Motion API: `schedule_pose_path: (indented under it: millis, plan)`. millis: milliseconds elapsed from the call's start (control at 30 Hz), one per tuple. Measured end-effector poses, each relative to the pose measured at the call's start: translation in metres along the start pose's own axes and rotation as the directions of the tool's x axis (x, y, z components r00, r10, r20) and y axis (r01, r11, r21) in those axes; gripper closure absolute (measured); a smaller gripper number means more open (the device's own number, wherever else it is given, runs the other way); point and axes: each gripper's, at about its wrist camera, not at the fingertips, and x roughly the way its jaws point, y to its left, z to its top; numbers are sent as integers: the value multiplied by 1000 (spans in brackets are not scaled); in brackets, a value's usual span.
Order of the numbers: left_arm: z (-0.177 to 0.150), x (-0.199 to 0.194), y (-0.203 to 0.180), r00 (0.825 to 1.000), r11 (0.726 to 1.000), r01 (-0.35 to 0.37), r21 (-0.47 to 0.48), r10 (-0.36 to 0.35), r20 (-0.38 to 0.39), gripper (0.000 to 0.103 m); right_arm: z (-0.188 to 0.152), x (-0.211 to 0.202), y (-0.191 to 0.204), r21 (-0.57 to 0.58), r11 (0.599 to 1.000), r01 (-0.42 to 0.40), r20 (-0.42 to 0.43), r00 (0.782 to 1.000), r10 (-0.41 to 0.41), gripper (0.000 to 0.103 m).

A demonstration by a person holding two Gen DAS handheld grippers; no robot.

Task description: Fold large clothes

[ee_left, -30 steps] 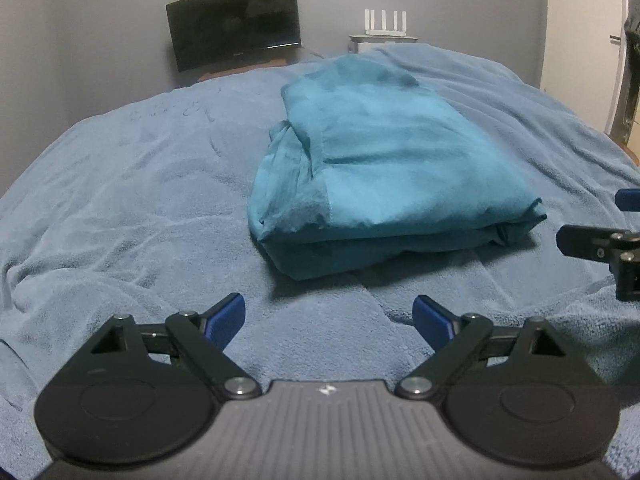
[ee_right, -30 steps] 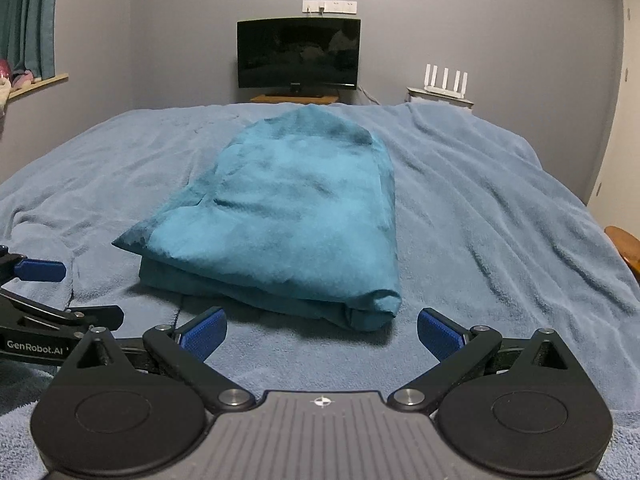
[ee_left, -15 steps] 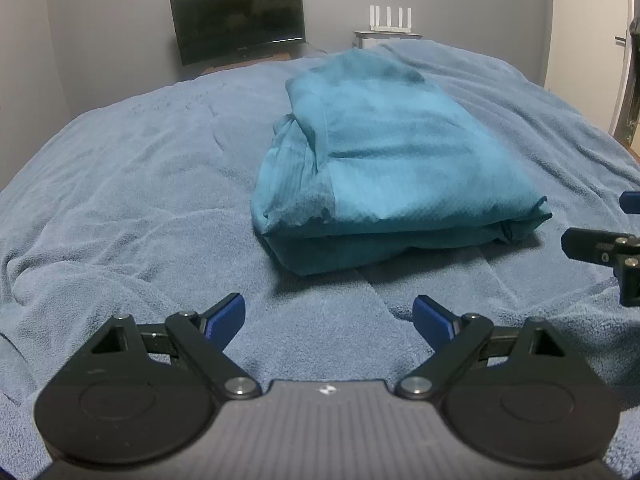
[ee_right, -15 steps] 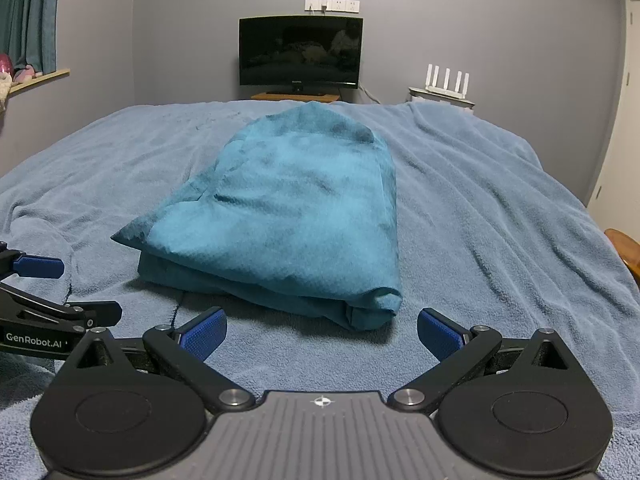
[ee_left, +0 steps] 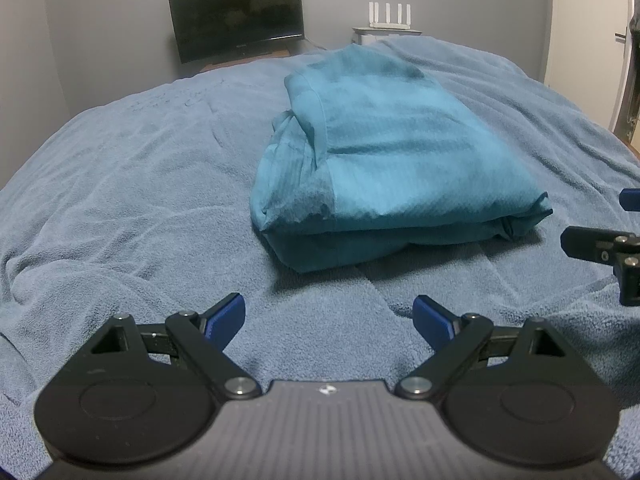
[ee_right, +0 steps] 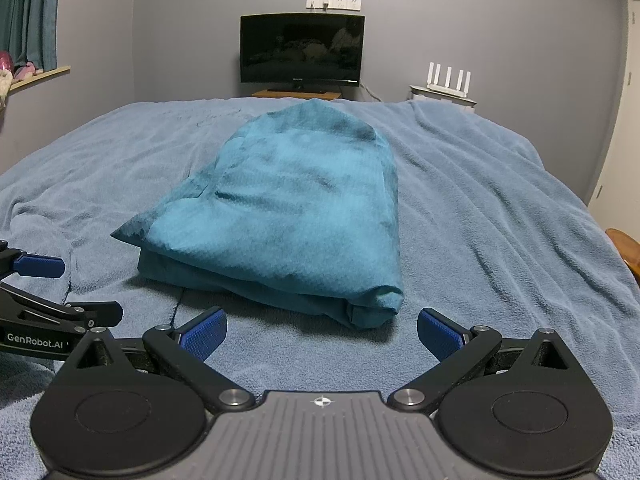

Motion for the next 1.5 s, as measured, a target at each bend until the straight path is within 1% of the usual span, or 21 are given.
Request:
schedule_pose_path:
  millis: [633,967,1267,1367,1500]
  plan:
    - [0,1,-1,1000,1000,0,4,0,-4,12,0,0,2,-1,1000,2,-2,1000,-2,0]
    - [-2,2,7,1000,999,28,-27,-28,-14,12,0,-1,3,0,1000,3,-3,1000,-3,0]
    - [-2,2,6,1000,1000,22,-5,-22,-16,12,0,-1,4,0,1000,4,-3,1000,-4,0]
    - [-1,1,7,999,999,49,-2,-49,-4,12,-1,-1,4,1,1000,4,-3,1000,-4,0]
    - [-1,5,7,999,999,41,1,-41,-26,12,-1,-2,4,1,1000,4,-4,1000,-4,0]
